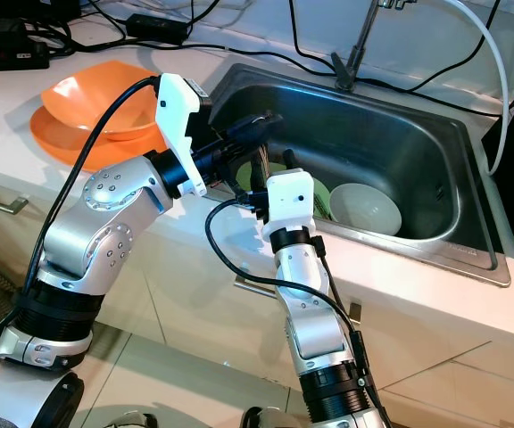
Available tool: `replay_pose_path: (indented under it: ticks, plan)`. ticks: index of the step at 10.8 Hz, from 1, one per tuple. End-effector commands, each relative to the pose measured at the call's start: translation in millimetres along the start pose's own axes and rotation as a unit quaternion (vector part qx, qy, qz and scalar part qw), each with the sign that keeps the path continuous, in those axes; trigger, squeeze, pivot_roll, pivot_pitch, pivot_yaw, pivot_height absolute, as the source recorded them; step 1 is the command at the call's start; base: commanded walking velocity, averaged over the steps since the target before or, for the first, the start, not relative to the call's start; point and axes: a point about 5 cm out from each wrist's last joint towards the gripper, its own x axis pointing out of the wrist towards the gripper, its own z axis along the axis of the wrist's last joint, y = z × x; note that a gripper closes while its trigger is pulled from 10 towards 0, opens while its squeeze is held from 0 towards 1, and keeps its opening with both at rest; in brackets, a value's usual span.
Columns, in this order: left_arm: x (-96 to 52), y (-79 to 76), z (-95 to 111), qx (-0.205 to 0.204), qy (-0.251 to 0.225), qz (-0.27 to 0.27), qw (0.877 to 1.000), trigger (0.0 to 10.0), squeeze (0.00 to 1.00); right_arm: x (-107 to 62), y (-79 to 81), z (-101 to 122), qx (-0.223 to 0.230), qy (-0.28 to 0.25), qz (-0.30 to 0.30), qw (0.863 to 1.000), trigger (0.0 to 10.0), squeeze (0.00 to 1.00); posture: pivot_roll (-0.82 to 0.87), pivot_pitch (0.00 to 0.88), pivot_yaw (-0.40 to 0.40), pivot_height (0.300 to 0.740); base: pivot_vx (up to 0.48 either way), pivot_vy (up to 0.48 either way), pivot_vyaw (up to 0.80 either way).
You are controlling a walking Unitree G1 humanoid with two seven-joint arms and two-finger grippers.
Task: Kitchen organization
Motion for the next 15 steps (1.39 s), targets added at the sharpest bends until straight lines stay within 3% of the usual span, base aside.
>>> replay_pose_path:
  ticks: [1, 9, 10, 15]
  plan:
    - [1.4, -5.7, 1.1, 0.0, 0.001, -0.016, 1.0, 10.0, 0.0, -0.6, -2.4, -0.9, 0.004, 0.005, -0.002, 1.0, 0.0, 0.0, 0.0, 0.078, -0.08, 0.74, 0.0, 0.0, 0.0]
    - [1.9, -5.5, 3.9, -0.004, -0.003, -0.017, 1.0, 10.0, 0.0, -1.5, -3.2, -7.1, 0.008, 0.019, 0.0, 1.0, 0.0, 0.0, 0.01, 0.081, -0.081, 0.74, 0.0, 0.0, 0.0]
    - [1.8, -5.9, 3.7, -0.005, -0.003, -0.02, 1.0, 10.0, 1.0, -1.2, -3.4, -7.6, 0.008, 0.019, 0.0, 1.0, 0.0, 0.0, 0.01, 0.08, -0.081, 0.74, 0.0, 0.0, 0.0]
    - [-4.7, -2.0, 8.6, -0.01, -0.017, 0.005, 1.0, 10.0, 1.0, -0.4, -5.7, -8.9, 0.004, 0.02, -0.007, 1.0, 0.0, 0.0, 0.01, 0.079, -0.08, 0.74, 0.0, 0.0, 0.0]
